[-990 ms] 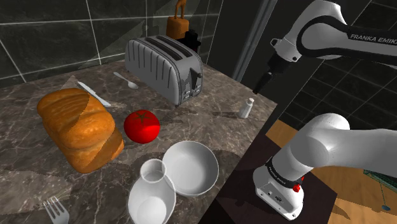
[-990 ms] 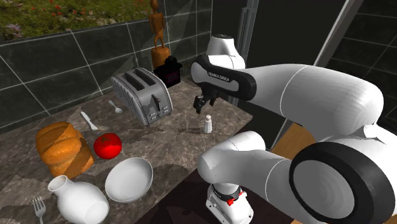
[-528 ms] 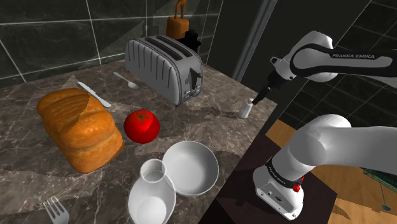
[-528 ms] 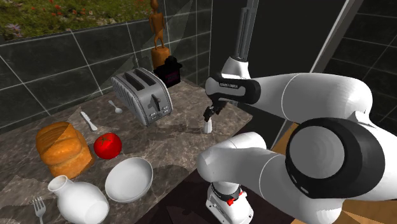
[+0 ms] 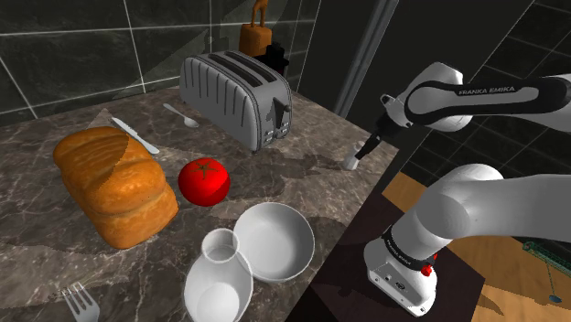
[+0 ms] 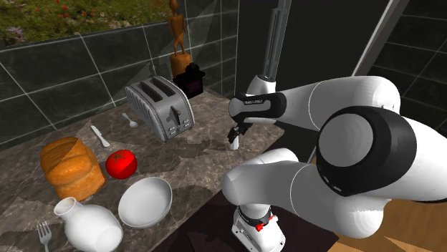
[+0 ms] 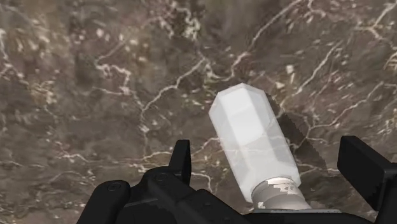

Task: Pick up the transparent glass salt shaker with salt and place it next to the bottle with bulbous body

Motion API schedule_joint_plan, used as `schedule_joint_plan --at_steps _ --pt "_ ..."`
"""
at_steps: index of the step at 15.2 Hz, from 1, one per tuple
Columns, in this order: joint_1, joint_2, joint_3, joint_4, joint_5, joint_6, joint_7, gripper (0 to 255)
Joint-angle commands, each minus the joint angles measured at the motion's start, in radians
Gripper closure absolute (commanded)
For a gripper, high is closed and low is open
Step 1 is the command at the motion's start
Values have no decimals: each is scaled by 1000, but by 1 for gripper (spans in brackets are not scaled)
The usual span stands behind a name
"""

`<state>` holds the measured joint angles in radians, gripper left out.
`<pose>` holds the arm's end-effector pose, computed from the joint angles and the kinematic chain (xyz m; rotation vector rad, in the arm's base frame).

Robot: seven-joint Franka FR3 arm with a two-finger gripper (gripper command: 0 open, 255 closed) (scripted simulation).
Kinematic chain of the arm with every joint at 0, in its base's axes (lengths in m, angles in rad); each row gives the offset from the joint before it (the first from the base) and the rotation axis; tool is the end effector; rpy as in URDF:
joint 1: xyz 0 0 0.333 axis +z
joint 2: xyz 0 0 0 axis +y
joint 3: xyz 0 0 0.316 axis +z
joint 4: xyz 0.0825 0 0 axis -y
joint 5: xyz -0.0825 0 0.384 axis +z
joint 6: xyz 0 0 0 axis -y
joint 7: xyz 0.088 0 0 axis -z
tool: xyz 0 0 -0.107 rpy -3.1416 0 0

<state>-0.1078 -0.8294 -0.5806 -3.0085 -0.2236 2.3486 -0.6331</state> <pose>0.2497 -0.1508 0.3373 -2.9517 -0.3559 -0.3412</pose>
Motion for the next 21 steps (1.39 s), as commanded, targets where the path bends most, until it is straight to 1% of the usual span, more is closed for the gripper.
schedule_joint_plan --at_steps 1,7,8,17,21 --pt "9 16 -3 -2 2 20 2 0" --pt "9 16 -3 -1 2 20 2 0" --pt "9 16 -3 -1 2 20 2 255" --pt "9 16 -3 -1 2 20 2 255" --pt "5 -35 26 29 13 -60 18 255"
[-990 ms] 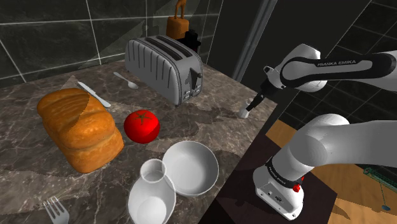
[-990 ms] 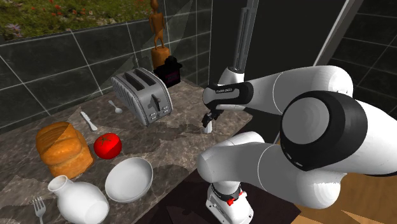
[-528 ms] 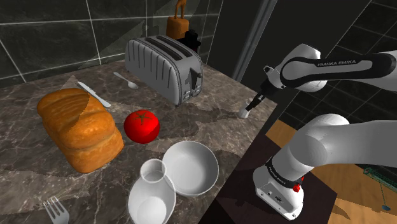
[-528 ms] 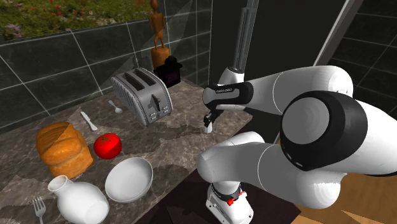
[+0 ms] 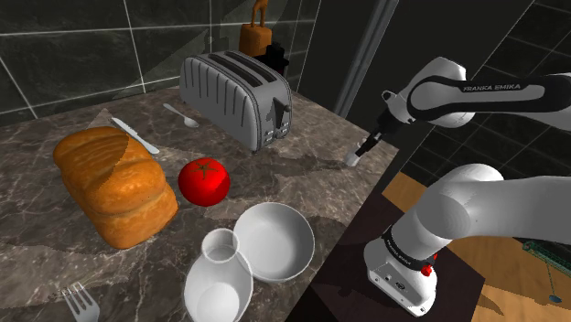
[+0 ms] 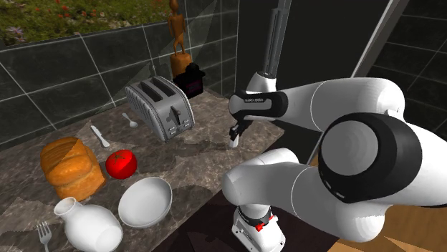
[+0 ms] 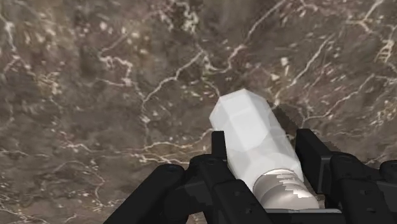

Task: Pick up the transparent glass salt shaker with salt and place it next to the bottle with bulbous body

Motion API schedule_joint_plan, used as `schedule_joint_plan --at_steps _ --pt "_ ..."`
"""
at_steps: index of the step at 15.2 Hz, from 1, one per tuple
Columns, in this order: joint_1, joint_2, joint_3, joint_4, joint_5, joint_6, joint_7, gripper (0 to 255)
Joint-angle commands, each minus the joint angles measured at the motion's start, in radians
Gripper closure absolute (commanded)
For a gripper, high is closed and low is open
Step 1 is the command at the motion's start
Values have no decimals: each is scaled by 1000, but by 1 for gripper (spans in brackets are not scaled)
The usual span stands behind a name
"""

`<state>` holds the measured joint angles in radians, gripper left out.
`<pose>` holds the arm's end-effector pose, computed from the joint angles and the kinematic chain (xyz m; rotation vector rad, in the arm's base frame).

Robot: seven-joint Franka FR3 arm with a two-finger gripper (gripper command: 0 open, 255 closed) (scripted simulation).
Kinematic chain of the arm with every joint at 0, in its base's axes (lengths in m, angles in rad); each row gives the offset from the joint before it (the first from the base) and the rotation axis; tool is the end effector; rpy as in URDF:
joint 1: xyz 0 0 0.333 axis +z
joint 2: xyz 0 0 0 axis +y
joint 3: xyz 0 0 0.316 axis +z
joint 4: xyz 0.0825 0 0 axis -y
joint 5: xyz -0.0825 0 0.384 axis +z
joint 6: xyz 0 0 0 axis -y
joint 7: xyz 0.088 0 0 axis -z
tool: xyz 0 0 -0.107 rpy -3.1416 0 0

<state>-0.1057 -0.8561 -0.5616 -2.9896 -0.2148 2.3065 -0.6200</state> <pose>0.2511 -0.1499 0.3498 -2.9525 -0.3555 -0.3430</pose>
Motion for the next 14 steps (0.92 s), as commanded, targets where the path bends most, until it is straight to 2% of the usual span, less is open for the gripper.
schedule_joint_plan --at_steps 1,14 --pt "2 -20 14 18 8 -37 9 255" --pt "15 -115 90 147 54 -254 50 255"
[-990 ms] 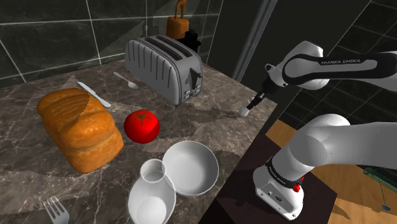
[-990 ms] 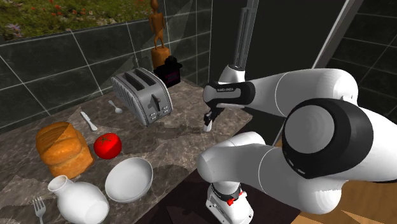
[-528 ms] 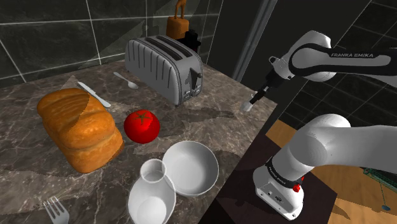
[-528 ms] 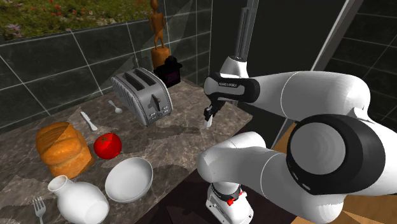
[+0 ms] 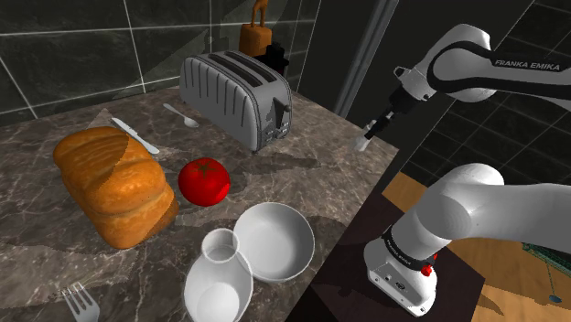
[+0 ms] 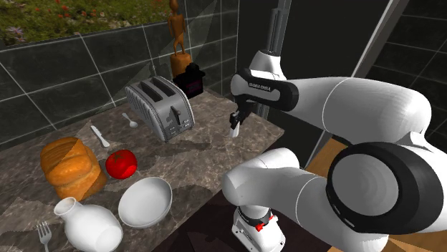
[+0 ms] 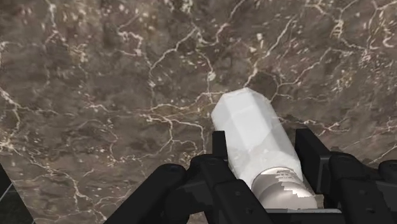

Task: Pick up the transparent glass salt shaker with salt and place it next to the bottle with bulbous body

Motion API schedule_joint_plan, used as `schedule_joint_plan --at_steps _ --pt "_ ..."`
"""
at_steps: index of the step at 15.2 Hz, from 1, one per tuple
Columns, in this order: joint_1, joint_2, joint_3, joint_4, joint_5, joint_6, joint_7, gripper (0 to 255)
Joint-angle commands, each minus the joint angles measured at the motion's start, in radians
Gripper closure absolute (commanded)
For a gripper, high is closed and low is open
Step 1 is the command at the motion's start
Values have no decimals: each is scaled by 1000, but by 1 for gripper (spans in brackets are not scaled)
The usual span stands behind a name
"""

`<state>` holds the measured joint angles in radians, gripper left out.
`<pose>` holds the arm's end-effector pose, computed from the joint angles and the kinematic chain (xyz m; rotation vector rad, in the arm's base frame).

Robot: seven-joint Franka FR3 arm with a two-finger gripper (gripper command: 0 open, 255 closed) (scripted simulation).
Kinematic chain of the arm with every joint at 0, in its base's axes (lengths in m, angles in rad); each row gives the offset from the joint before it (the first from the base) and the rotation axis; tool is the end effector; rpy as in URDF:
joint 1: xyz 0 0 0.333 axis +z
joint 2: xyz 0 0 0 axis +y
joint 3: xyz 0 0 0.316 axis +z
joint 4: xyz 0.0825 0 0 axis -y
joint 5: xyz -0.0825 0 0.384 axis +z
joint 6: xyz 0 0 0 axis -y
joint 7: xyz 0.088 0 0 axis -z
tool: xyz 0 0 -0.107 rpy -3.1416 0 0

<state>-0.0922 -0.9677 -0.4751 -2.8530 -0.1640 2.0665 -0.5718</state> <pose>0.2522 -0.1494 0.4244 -2.9525 -0.3555 -0.3428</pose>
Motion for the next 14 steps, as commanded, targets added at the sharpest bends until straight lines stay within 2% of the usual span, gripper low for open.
schedule_joint_plan --at_steps 1,14 --pt "3 -7 9 22 6 -29 4 255" --pt "29 -26 65 183 50 -203 35 255"
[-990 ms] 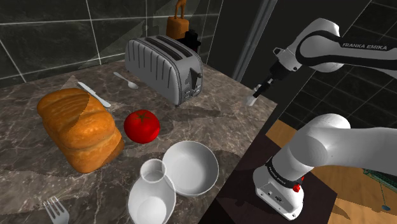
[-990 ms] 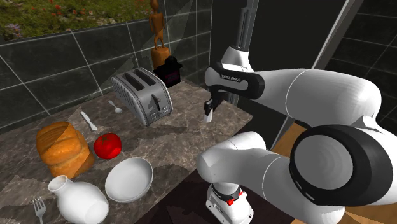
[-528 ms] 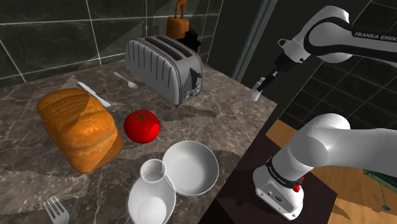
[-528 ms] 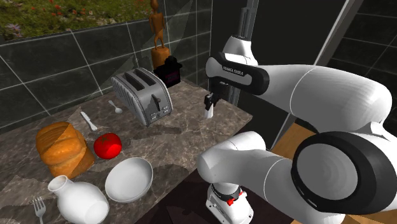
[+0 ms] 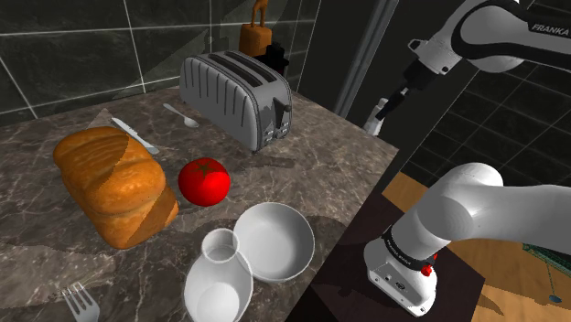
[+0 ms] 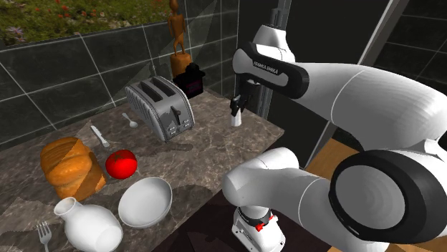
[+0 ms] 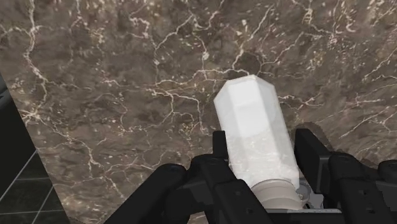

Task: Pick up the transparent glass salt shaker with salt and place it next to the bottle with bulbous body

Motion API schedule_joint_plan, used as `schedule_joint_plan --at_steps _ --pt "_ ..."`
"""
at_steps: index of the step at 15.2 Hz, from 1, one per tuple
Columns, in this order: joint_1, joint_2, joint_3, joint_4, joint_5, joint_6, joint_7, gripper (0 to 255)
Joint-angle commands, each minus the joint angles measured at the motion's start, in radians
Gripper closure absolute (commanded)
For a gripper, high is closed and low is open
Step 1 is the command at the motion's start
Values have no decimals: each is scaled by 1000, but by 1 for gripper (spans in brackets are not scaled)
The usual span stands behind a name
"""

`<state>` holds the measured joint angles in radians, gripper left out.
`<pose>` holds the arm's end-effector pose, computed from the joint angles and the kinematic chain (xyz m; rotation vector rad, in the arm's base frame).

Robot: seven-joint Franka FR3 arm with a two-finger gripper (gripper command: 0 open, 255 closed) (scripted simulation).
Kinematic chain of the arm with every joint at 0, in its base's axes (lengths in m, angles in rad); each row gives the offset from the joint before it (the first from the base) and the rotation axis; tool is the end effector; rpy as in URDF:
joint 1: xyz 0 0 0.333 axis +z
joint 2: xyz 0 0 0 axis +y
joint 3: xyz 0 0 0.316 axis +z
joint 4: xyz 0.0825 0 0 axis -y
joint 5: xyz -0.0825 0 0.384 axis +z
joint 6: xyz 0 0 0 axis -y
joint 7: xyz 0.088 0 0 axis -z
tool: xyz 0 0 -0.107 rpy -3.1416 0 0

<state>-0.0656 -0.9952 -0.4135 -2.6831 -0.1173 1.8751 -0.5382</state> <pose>0.2518 -0.1497 0.4981 -2.9524 -0.3555 -0.3428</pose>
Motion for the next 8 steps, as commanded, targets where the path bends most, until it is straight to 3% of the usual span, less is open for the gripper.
schedule_joint_plan --at_steps 1,8 --pt "4 2 7 26 6 -24 4 255" --pt "19 14 30 124 26 -107 18 255"
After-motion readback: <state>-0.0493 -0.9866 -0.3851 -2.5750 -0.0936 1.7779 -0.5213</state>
